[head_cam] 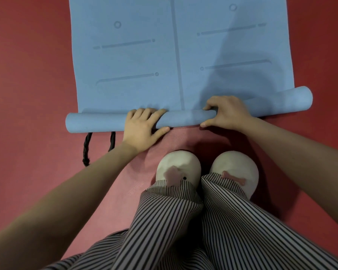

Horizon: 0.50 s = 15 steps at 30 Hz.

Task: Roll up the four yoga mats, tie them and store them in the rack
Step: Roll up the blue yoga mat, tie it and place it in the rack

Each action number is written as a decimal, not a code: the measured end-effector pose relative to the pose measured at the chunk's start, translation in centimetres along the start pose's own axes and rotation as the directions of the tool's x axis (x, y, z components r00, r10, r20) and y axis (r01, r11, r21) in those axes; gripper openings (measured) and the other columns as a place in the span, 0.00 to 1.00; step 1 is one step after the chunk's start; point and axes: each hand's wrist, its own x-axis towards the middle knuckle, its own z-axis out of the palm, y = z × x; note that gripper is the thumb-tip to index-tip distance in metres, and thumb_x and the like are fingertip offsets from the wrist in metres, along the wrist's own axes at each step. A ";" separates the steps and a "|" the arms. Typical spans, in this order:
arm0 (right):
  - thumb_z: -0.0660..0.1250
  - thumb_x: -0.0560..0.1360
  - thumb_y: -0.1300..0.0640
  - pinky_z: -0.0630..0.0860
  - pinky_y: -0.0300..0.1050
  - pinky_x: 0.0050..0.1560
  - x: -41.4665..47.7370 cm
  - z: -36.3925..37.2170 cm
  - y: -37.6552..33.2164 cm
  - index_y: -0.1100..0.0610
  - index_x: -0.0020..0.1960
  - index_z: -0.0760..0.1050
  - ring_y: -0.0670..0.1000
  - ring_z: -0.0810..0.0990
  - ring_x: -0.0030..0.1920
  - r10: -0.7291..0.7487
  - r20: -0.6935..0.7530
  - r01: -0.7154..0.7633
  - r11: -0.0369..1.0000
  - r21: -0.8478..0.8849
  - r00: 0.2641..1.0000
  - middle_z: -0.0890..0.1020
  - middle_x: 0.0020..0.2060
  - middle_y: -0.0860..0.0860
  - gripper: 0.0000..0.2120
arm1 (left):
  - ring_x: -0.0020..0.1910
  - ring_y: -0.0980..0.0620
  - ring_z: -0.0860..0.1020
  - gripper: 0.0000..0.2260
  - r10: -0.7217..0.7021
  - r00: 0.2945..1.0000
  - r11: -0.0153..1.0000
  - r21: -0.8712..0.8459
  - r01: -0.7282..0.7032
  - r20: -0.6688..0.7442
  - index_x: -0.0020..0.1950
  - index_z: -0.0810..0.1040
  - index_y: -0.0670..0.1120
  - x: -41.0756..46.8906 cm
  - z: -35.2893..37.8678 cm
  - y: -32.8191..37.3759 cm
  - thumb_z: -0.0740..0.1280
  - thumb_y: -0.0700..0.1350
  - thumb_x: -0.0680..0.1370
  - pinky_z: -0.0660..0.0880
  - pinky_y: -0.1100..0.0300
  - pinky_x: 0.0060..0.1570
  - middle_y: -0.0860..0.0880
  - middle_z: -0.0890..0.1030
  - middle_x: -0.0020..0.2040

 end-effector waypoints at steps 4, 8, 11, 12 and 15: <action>0.79 0.61 0.45 0.68 0.43 0.48 0.7 -0.7 -0.1 0.52 0.49 0.80 0.51 0.77 0.51 0.073 0.093 -0.079 0.995 0.063 0.993 0.81 0.46 0.47 0.20 | 0.44 0.43 0.78 0.24 -0.026 0.996 0.998 -0.060 0.031 0.086 0.57 0.81 0.50 1.6 -1.1 -0.1 0.56 0.64 0.75 0.69 0.52 0.47 0.48 0.82 0.45; 0.78 0.62 0.44 0.65 0.40 0.46 0.7 -0.7 0.2 0.50 0.47 0.80 0.49 0.75 0.46 0.088 0.244 -0.109 0.991 0.076 0.966 0.79 0.43 0.47 0.18 | 0.52 0.45 0.76 0.31 -0.061 0.971 0.983 -0.152 0.098 0.231 0.60 0.80 0.53 1.4 -1.6 -0.2 0.49 0.68 0.71 0.64 0.57 0.50 0.48 0.81 0.48; 0.78 0.62 0.45 0.66 0.40 0.44 0.5 -0.3 0.3 0.49 0.45 0.79 0.48 0.75 0.44 0.101 0.265 -0.134 0.985 0.112 0.959 0.79 0.42 0.47 0.16 | 0.54 0.46 0.75 0.29 -0.068 0.969 0.979 -0.170 0.110 0.237 0.59 0.80 0.53 0.8 -1.1 -0.1 0.50 0.67 0.72 0.63 0.55 0.53 0.49 0.80 0.50; 0.79 0.62 0.46 0.67 0.41 0.43 0.6 -0.3 0.3 0.49 0.44 0.78 0.48 0.76 0.44 0.102 0.274 -0.142 0.981 0.132 0.956 0.79 0.42 0.47 0.15 | 0.54 0.46 0.74 0.27 -0.041 0.983 0.989 -0.131 0.065 0.179 0.58 0.80 0.52 0.6 -0.8 0.0 0.52 0.65 0.74 0.63 0.52 0.55 0.49 0.80 0.51; 0.79 0.61 0.47 0.73 0.46 0.48 0.8 -0.4 0.6 0.48 0.41 0.77 0.49 0.77 0.45 0.110 0.308 -0.167 0.972 0.166 0.945 0.80 0.42 0.48 0.15 | 0.52 0.48 0.70 0.18 0.058 0.996 0.998 0.013 -0.057 -0.061 0.59 0.79 0.49 -0.5 0.4 1.2 0.57 0.56 0.78 0.61 0.52 0.54 0.47 0.79 0.55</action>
